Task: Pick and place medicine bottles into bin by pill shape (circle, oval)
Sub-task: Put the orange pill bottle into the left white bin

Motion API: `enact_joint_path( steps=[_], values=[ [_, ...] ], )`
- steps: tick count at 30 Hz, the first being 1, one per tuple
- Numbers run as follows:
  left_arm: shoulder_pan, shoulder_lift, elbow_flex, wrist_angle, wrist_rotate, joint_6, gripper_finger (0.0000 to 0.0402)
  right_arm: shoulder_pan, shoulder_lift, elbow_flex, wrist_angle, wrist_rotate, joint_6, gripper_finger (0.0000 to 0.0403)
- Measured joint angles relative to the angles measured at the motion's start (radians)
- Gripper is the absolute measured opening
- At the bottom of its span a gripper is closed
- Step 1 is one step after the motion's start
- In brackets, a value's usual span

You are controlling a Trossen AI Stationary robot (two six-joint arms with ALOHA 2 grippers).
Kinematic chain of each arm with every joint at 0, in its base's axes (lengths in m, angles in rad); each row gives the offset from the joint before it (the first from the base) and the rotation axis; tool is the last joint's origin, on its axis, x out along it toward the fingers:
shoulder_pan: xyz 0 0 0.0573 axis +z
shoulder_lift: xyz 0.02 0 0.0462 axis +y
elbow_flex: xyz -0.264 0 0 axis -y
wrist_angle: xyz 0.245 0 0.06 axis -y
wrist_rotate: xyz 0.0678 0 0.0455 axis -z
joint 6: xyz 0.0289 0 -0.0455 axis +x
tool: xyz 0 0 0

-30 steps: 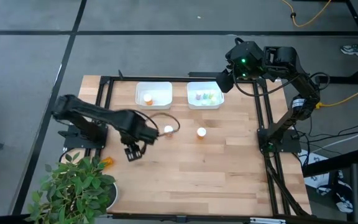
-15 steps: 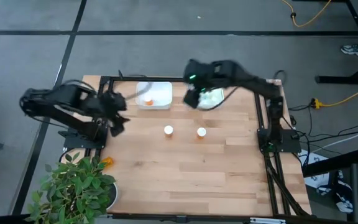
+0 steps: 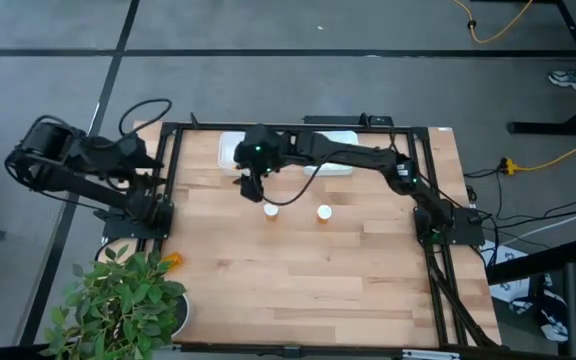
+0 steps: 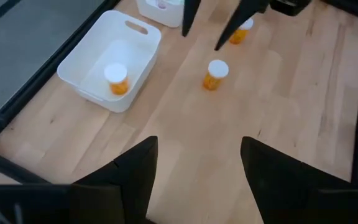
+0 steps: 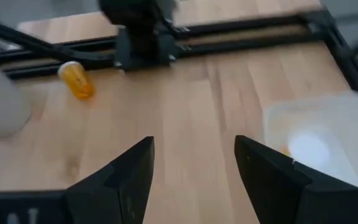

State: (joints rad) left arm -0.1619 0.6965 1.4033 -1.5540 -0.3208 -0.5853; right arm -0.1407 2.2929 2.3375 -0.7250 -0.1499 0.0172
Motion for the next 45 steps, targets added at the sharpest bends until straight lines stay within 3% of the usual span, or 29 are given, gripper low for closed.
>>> enact_joint_path(
  steps=[5,13,21,31,38,45],
  values=[
    [0.0,-0.084,-0.064,-0.018,-0.001,0.016,0.0224,0.031,0.04,0.0,0.102,-0.03,-0.125,0.0224],
    [0.0,-0.143,-0.162,-0.017,0.032,0.011,0.0224,0.047,0.079,0.0,0.148,-0.027,-0.126,0.0224],
    [0.0,-0.114,-0.24,-0.015,0.426,-0.085,0.0223,0.042,0.052,0.008,0.045,0.129,0.053,0.0224],
    [-0.001,-0.107,-0.482,-0.015,0.744,-0.084,0.0178,0.028,-0.078,0.018,-0.155,0.149,0.205,0.0224],
    [-0.006,-0.107,-0.642,-0.017,0.905,-0.171,0.0137,0.052,-0.266,0.018,-0.392,0.376,0.252,0.0224],
    [-0.036,-0.089,-0.636,0.004,0.861,-0.284,0.0119,0.07,-0.444,0.018,-0.572,0.588,0.369,0.0224]
  ],
)
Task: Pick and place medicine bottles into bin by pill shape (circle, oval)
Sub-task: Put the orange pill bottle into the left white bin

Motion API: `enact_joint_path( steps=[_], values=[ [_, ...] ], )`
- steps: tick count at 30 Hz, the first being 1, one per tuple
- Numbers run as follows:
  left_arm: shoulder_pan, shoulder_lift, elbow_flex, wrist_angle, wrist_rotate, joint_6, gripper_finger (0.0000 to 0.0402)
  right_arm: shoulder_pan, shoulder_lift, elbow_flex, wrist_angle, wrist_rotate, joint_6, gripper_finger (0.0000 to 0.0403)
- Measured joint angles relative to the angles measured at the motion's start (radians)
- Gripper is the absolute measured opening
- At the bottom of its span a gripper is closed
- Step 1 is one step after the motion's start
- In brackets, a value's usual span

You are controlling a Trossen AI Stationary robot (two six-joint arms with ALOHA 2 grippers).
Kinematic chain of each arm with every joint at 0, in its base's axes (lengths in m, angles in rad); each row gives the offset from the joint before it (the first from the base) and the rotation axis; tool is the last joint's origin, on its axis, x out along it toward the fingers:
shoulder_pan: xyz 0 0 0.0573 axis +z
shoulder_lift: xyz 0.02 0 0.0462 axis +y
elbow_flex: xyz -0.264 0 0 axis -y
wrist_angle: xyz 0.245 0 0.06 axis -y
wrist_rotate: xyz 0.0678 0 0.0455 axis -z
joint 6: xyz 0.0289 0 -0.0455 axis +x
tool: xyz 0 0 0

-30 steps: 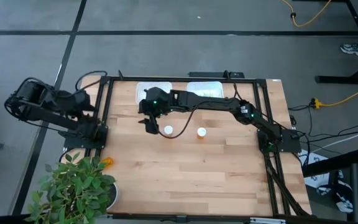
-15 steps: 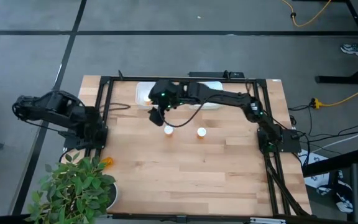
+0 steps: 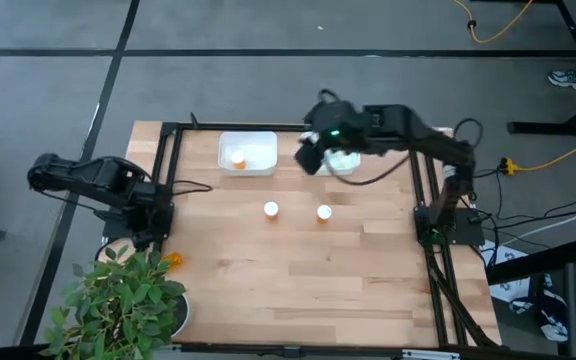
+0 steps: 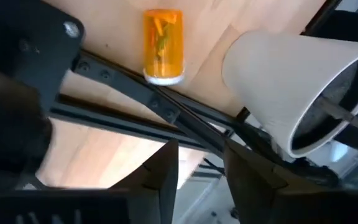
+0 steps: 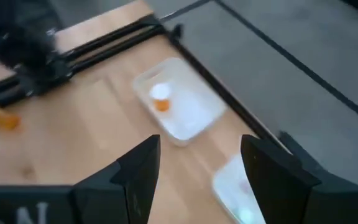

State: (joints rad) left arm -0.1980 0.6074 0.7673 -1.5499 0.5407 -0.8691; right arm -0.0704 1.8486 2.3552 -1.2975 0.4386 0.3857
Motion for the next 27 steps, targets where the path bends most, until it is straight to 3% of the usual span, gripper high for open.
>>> enact_joint_path(
  steps=[3,6,11,17,27],
  values=[
    [-0.036,0.032,-0.001,0.055,-0.003,-0.024,0.0098,0.0,-0.051,0.0,-0.064,0.083,0.029,0.0224],
    [-0.068,0.079,0.003,0.085,-0.046,0.058,0.0066,0.0,-0.082,-0.001,-0.105,0.143,0.049,0.0224],
    [-0.102,0.223,0.003,0.092,-0.018,0.147,0.0009,0.0,-0.1,-0.001,-0.146,0.155,0.056,0.0224],
    [-0.166,0.379,0.003,0.155,0.012,0.27,0.0002,0.0,-0.1,-0.009,-0.211,0.154,0.085,0.0224],
    [-0.184,0.465,-0.064,0.285,0.032,0.303,0.0,0.0,-0.1,-0.012,-0.235,0.154,0.081,0.0224]
  ],
)
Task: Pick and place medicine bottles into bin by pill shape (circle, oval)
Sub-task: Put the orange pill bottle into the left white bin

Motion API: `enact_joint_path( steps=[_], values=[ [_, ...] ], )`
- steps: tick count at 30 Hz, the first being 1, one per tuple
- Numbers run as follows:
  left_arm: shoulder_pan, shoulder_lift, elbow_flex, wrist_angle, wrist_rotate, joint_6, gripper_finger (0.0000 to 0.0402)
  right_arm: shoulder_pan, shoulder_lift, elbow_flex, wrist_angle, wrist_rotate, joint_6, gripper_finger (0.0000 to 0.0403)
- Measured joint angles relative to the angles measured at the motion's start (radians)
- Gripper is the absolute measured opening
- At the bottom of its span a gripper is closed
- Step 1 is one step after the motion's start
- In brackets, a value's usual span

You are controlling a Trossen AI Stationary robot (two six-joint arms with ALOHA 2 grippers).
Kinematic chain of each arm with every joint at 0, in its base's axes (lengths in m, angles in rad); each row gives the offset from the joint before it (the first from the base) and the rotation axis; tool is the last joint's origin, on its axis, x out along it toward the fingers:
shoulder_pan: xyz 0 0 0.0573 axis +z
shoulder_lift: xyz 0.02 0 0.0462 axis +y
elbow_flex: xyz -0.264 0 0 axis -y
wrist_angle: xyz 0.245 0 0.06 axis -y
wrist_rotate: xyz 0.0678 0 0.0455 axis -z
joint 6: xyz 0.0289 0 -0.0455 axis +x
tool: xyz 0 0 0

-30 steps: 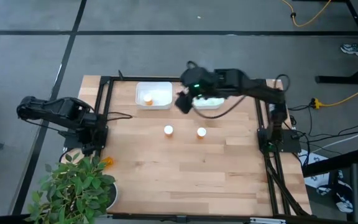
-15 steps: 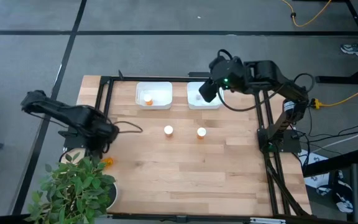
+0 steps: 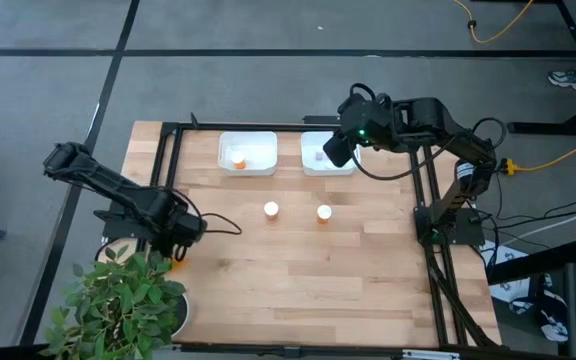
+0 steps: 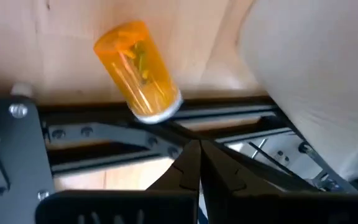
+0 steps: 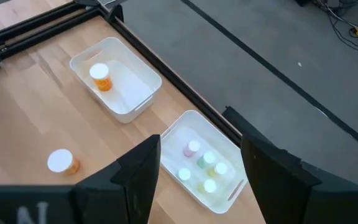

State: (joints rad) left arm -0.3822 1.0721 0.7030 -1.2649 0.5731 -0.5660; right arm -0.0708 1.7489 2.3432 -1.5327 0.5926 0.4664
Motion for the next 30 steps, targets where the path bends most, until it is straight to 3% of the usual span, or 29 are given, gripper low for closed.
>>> enact_joint_path(
  steps=[9,18,24,30],
  values=[
    [-0.094,0.066,-0.096,0.096,-0.031,-0.058,0.0,0.0,0.0,0.0,-0.018,-0.001,-0.006,0.0224],
    [-0.182,0.174,-0.158,0.348,-0.06,-0.138,0.0,0.0,0.0,0.0,-0.024,-0.001,-0.007,0.0224],
    [-0.127,0.206,-0.158,0.427,-0.137,-0.082,0.0,0.0,0.0,0.0,-0.023,-0.003,-0.003,0.0224],
    [0.014,0.22,-0.142,0.452,-0.271,0.016,0.0,0.0,0.0,0.0,-0.022,-0.026,-0.002,0.0224]
  ],
)
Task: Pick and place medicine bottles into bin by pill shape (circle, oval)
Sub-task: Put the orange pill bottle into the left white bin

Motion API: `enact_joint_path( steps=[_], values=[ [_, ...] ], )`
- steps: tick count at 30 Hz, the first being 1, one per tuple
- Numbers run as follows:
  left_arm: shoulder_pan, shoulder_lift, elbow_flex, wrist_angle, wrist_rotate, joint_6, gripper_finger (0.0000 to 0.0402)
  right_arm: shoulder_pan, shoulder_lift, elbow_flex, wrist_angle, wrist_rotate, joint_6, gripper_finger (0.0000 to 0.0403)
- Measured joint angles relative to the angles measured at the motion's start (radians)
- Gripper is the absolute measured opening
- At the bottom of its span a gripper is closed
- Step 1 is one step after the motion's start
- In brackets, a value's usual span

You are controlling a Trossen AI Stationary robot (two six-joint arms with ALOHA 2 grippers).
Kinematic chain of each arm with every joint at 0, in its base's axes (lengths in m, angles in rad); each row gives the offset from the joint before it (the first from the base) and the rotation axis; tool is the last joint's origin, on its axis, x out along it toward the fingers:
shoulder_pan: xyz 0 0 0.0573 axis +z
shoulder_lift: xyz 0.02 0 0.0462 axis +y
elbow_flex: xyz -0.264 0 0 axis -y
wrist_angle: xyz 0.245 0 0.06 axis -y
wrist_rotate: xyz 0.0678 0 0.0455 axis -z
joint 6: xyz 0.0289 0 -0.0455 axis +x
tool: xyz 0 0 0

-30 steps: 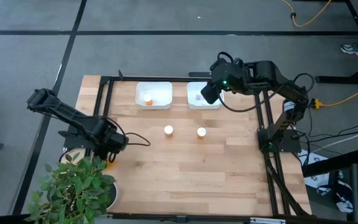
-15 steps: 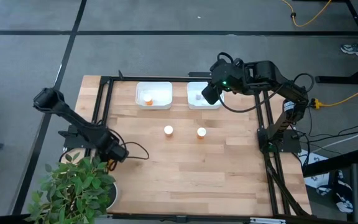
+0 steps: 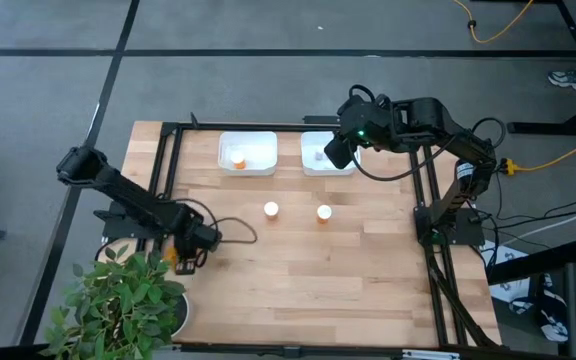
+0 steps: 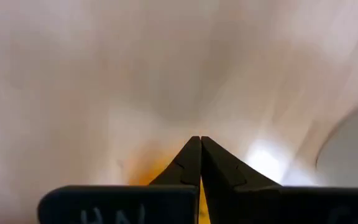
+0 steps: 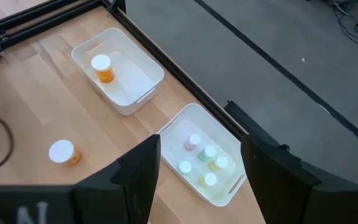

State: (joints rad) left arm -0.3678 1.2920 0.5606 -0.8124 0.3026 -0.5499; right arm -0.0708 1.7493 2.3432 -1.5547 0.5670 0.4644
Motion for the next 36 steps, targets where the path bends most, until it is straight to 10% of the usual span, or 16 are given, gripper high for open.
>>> enact_joint_path(
  steps=[12,24,30,36],
  values=[
    [-0.009,-0.006,0.227,-0.437,0.088,0.01,0.0,0.0,0.0,0.0,0.0,-0.02,-0.015,0.0224],
    [-0.121,-0.002,0.057,-0.303,0.072,-0.051,0.0,0.0,0.0,0.0,0.0,-0.02,-0.05,0.0224],
    [-0.008,0.024,0.079,-0.082,0.032,-0.046,0.0,0.0,0.0,0.0,0.0,-0.02,-0.047,0.0224],
    [0.057,0.014,0.155,-0.201,0.078,-0.042,0.0,0.0,0.0,0.001,0.0,-0.02,-0.024,0.0224]
  ],
)
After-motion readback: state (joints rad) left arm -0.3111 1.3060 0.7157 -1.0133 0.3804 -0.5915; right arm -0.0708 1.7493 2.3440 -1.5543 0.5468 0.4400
